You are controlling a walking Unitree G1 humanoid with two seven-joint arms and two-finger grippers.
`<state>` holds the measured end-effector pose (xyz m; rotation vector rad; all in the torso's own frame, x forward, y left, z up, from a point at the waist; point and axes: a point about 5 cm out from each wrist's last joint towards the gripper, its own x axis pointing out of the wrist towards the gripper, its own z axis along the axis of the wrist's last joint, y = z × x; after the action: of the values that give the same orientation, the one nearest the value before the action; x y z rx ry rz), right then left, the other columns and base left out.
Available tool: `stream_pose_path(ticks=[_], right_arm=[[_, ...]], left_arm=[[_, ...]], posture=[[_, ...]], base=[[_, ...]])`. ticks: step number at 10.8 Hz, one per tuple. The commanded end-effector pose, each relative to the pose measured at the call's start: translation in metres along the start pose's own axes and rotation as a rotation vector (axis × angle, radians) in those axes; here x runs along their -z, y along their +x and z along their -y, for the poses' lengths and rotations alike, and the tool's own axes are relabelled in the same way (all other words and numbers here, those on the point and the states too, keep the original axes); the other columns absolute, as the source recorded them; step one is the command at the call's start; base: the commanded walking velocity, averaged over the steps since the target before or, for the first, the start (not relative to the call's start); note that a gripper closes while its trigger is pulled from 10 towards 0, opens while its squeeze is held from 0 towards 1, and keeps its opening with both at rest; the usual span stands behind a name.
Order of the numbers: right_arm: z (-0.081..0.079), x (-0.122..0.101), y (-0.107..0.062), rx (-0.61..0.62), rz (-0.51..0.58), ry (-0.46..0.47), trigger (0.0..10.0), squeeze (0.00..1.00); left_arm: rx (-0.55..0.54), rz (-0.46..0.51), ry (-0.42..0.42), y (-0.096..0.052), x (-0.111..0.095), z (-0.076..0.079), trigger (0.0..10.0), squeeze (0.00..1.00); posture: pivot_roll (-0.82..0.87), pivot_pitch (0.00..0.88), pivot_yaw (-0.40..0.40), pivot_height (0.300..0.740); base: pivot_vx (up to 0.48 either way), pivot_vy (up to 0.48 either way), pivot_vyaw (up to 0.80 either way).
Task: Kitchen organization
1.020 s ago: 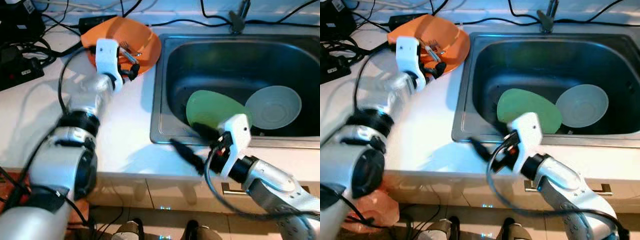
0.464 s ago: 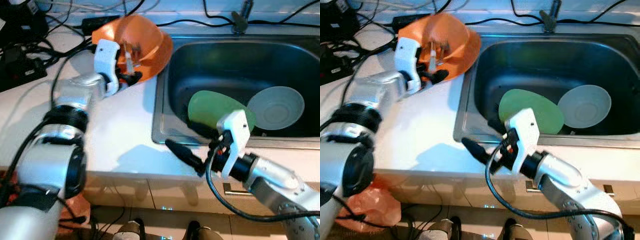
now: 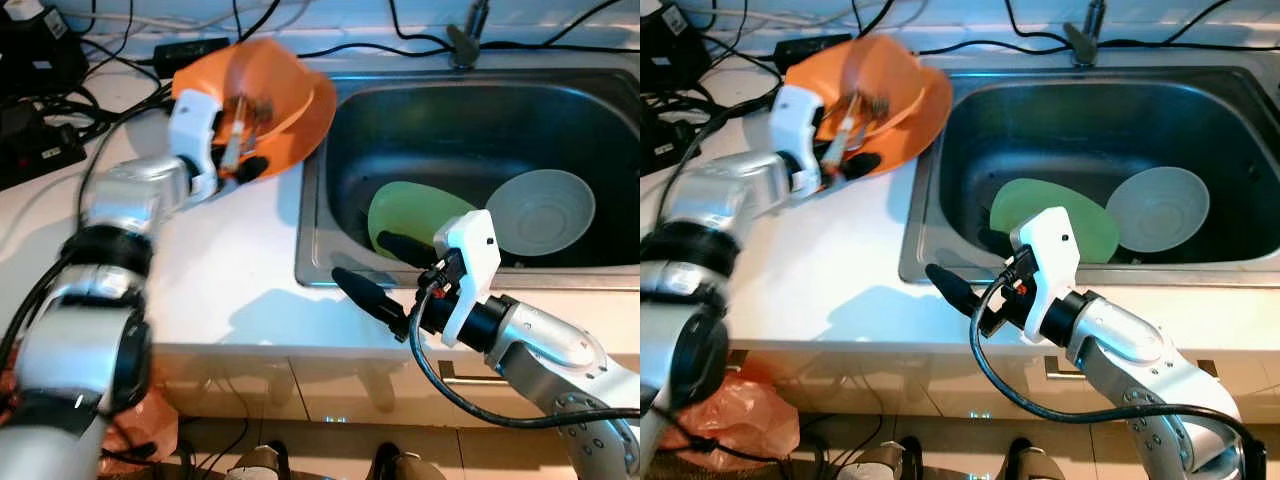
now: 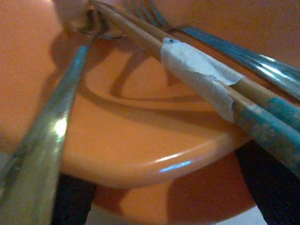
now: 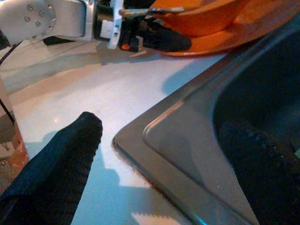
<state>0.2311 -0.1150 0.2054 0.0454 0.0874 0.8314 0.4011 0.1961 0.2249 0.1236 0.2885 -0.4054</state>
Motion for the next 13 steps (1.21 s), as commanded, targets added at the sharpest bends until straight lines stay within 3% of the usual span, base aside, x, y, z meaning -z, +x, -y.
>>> stream_pose_path(ticks=[1,7,13], right_arm=[[0.000,-0.002,0.000,0.001,0.006,-0.012,10.0,0.00],[0.008,-0.007,0.007,-0.007,0.019,-0.040,10.0,0.00],[0.011,-0.006,0.014,-0.021,0.023,-0.051,10.0,0.00]], left_arm=[[-0.009,-0.193,-0.046,-0.001,0.045,-0.003,10.0,0.00],[0.029,-0.211,-0.049,-0.043,0.046,-0.004,10.0,0.00],[0.119,-0.223,-0.067,-0.078,0.043,0.023,10.0,0.00]], posture=[[0.09,0.181,0.056,0.740],[0.12,0.152,0.039,0.740],[0.15,0.135,0.025,0.740]], base=[[0.000,0.000,0.00],[0.000,0.000,0.00],[0.000,0.000,0.00]])
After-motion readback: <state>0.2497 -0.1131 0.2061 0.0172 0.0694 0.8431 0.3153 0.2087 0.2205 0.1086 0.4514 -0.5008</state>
